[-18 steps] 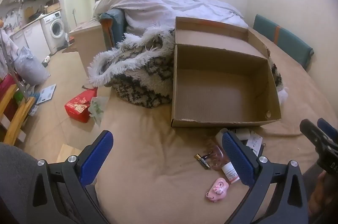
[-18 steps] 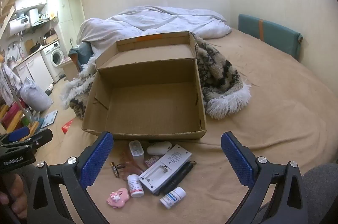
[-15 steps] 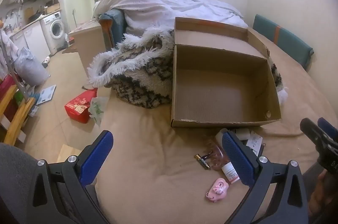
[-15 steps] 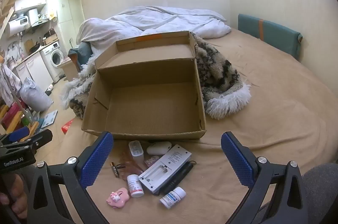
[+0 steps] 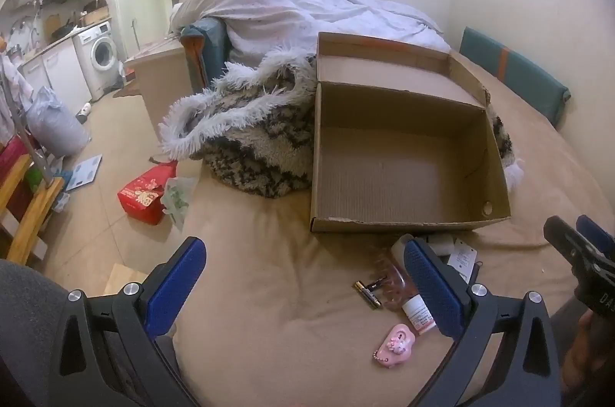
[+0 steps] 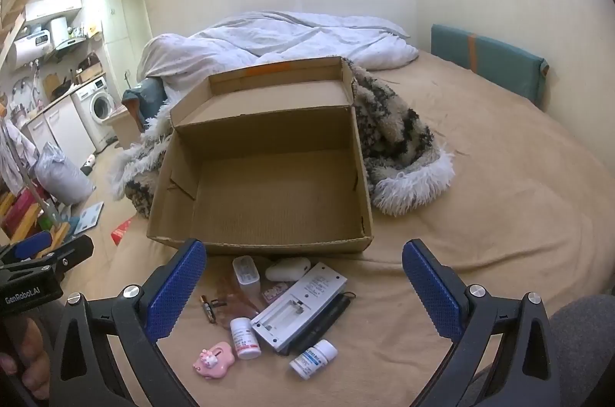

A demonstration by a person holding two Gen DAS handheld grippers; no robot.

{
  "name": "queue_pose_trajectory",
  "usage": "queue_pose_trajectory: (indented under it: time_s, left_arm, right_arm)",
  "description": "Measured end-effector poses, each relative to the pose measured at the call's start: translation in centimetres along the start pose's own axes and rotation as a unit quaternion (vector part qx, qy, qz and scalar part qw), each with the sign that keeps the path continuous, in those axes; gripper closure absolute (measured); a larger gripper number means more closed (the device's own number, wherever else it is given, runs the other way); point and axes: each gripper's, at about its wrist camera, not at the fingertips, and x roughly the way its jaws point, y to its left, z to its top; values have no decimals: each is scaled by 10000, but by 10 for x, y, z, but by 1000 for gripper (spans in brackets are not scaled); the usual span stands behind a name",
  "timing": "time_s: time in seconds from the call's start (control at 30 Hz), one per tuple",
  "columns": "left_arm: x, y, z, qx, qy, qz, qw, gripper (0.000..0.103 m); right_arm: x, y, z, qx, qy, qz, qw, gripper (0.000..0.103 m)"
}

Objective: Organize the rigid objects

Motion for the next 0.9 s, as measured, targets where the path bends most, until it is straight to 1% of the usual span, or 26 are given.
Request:
queue_pose_trajectory:
  time_s: [0.9]
  left_arm:
    - [3, -1, -2, -3, 16, 1, 10000, 0]
  right_arm:
    - [0, 1, 0, -12, -5, -15, 10000, 0]
